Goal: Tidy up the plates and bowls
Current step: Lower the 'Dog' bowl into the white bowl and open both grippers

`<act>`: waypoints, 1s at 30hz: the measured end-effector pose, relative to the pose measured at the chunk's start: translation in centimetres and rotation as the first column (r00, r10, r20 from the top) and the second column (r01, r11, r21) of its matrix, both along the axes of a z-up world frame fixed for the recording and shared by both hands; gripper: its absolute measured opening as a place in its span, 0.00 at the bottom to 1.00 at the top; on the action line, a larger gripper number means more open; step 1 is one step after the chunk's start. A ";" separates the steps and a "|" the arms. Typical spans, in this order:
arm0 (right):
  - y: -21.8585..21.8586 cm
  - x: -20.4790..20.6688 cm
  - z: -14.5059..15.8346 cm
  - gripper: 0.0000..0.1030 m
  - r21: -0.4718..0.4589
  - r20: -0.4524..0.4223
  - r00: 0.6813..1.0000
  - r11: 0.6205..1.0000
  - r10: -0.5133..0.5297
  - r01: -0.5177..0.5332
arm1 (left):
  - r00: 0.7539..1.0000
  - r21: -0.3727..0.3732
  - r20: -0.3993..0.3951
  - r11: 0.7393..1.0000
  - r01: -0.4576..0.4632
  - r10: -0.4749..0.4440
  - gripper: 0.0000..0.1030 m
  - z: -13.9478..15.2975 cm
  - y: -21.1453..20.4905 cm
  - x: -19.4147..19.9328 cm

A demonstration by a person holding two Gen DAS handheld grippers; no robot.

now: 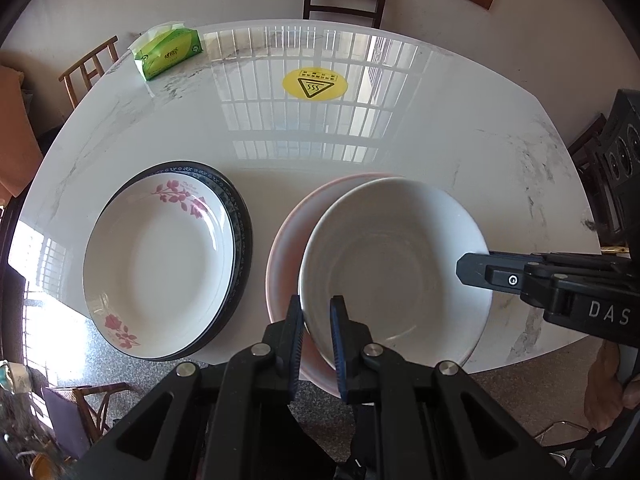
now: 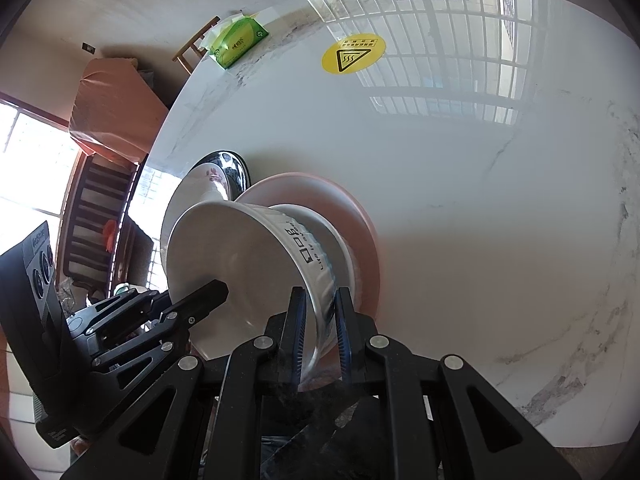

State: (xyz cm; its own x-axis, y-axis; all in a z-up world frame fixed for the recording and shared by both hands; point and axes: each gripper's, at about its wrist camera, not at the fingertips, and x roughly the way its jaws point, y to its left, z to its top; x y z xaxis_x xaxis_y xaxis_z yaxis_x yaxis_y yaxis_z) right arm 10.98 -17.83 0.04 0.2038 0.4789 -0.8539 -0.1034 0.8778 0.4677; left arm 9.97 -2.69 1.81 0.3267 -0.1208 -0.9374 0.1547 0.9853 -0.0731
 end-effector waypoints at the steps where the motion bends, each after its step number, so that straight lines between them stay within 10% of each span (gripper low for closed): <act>1: -0.1 0.0 0.0 0.14 -0.003 0.000 1.000 1.000 -0.002 0.002 | 1.000 0.000 0.002 1.000 -0.002 0.002 0.13 0.0 0.1 0.1; 10: -0.9 -0.9 1.4 0.17 0.035 0.104 0.994 0.999 -0.027 0.024 | 0.991 -0.017 0.128 0.999 0.044 -0.042 0.22 2.4 0.5 -1.8; 15: -1.3 -4.1 3.8 0.18 0.035 0.346 0.936 0.998 -0.062 0.053 | 0.972 -0.017 0.233 1.000 0.020 -0.016 0.40 3.4 2.2 -3.3; 20: -1.9 -5.9 1.5 0.22 0.034 0.371 0.922 0.994 -0.111 0.106 | 0.989 -0.178 0.127 0.982 -0.058 0.081 0.40 1.8 5.8 -2.7; 30: -2.9 -5.3 -0.5 0.22 0.070 0.290 0.946 0.989 -0.148 0.133 | 0.992 -0.228 -0.007 0.966 -0.122 0.124 0.40 -0.8 7.5 -0.3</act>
State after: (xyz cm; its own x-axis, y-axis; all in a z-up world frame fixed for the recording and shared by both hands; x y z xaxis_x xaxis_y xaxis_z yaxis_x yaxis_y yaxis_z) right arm 5.70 -20.72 -0.48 0.5101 0.4673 -0.7221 -0.1201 0.8700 0.4782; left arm 9.67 4.85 1.05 0.3593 -0.2894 -0.8872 0.0350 0.9542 -0.2970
